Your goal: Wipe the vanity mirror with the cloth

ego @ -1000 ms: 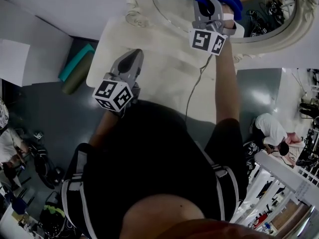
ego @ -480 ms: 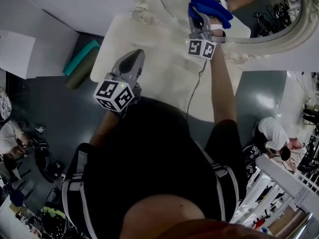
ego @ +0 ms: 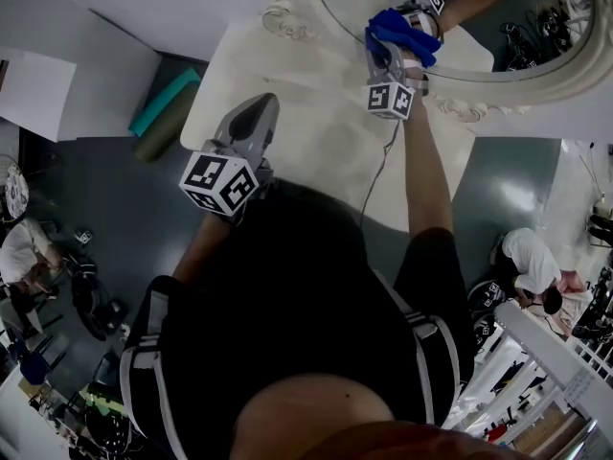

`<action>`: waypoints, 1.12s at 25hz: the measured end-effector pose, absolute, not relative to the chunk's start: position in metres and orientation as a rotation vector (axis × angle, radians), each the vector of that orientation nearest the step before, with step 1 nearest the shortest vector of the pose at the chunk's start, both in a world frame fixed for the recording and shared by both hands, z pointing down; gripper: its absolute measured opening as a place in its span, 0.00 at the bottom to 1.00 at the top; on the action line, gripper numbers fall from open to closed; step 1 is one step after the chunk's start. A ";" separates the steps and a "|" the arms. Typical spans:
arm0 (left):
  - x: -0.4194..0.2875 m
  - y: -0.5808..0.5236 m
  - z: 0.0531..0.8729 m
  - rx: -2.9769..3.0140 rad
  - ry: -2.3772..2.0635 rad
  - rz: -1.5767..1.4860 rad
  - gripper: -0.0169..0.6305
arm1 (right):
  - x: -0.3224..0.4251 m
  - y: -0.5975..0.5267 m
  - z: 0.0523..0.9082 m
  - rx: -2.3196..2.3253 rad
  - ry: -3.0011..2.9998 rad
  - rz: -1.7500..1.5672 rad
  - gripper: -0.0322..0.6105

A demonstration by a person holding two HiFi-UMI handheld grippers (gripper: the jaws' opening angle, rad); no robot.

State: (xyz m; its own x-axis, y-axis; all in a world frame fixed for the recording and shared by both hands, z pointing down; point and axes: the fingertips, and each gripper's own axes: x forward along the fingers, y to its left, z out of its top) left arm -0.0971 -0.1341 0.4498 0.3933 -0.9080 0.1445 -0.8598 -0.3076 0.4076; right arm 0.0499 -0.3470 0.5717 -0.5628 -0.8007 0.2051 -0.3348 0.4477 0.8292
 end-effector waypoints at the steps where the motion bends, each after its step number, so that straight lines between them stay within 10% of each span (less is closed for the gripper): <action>1: -0.097 -0.134 0.450 2.237 -1.520 -0.152 0.04 | 0.051 -0.347 0.578 0.945 -2.131 -0.973 0.11; 28: -0.096 -0.121 0.457 2.243 -1.501 -0.136 0.04 | 0.059 -0.337 0.655 0.631 -2.310 -0.262 0.11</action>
State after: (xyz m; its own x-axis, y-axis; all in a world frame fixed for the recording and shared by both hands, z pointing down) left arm -0.0961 -0.1213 0.4566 0.4076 -0.8996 0.1568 -0.8567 -0.3173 0.4066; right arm 0.0593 -0.3370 0.6548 -0.6237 -0.5103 0.5921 -0.3650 0.8600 0.3567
